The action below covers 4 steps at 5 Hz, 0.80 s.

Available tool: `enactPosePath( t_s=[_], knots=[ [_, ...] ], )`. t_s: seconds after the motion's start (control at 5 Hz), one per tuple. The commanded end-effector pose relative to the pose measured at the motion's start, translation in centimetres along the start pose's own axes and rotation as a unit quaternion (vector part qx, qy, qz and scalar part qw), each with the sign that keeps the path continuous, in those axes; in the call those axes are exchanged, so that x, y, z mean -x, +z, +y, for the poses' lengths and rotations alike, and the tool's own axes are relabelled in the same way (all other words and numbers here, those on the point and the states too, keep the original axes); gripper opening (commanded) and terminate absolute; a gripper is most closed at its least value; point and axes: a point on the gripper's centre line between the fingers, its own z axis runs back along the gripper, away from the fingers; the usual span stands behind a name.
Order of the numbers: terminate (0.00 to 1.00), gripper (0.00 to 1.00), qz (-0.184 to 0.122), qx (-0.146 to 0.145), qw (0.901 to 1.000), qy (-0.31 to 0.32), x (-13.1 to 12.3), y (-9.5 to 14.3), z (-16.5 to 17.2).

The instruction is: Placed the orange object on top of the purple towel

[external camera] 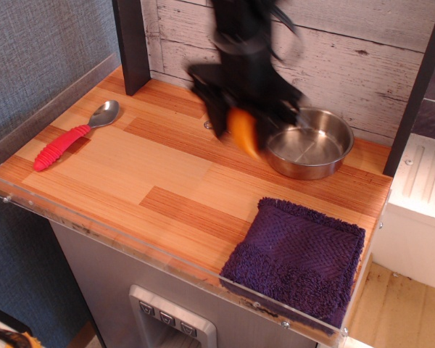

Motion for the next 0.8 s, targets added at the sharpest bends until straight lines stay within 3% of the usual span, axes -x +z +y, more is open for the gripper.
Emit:
enactPosePath(
  t_s=[0.0,0.6],
  knots=[
    [0.0,0.0,0.02,-0.003,0.9992,-0.033,3.1,-1.4,-5.6],
    [0.0,0.0,0.042,-0.015,0.9985,-0.031,4.6,-2.3,-5.0]
  ],
)
